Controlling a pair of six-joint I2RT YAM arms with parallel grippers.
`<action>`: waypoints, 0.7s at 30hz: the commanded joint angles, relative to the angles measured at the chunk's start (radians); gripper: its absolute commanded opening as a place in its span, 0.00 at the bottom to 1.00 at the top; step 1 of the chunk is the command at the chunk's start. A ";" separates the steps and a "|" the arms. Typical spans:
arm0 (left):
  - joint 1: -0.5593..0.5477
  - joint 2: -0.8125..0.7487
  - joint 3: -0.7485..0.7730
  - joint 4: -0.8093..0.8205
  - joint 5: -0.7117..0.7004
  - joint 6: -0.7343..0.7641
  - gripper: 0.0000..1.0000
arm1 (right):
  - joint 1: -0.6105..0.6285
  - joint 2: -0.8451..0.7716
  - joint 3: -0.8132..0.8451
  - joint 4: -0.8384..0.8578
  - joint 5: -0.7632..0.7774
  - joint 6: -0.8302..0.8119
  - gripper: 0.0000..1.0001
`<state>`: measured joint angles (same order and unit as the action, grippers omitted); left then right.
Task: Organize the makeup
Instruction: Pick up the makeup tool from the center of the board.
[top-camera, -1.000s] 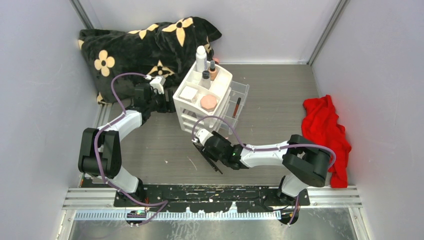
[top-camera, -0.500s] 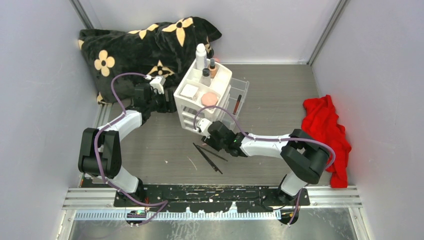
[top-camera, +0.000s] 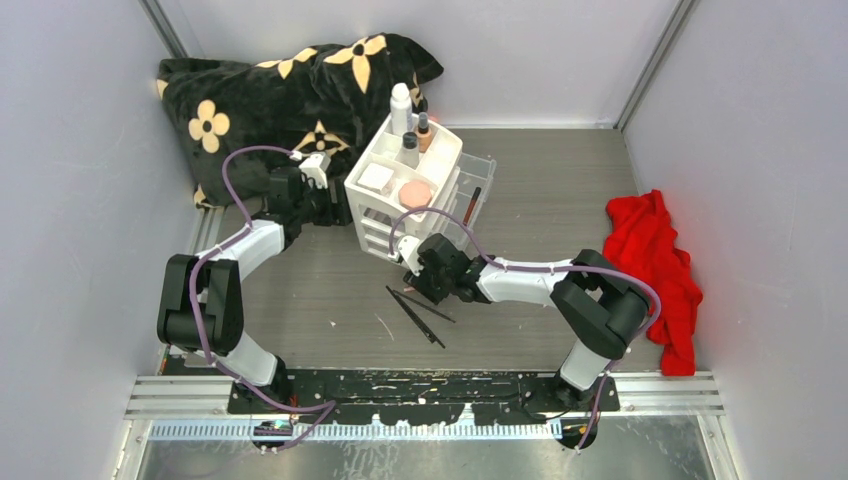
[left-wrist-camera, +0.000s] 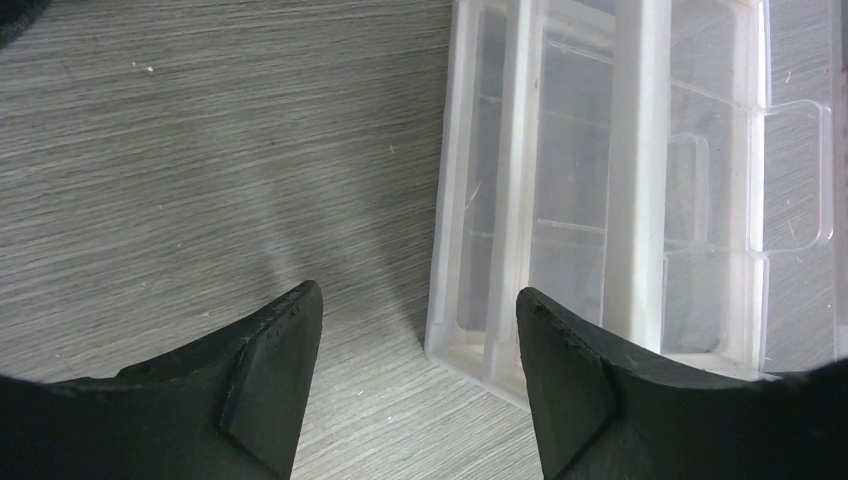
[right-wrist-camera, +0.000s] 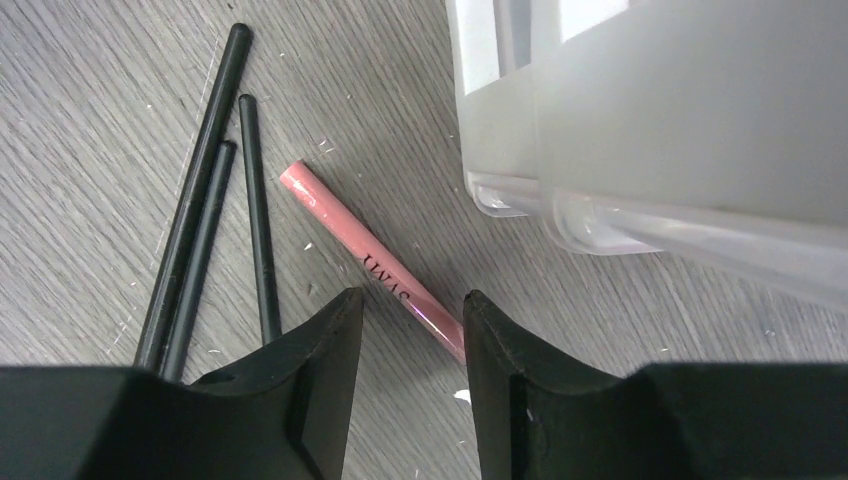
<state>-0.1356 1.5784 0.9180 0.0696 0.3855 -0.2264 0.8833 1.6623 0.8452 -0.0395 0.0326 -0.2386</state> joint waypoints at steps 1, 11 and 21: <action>-0.004 -0.004 0.037 0.037 0.011 0.007 0.72 | -0.002 -0.011 -0.012 -0.018 -0.025 0.024 0.47; -0.004 -0.017 0.037 0.035 0.007 0.006 0.72 | -0.001 -0.019 -0.018 -0.062 -0.024 0.082 0.09; -0.004 -0.024 0.036 0.039 0.011 -0.001 0.72 | 0.098 -0.305 0.002 -0.145 -0.010 0.134 0.01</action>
<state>-0.1356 1.5799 0.9180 0.0700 0.3855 -0.2276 0.9245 1.5047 0.8001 -0.1478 0.0257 -0.1356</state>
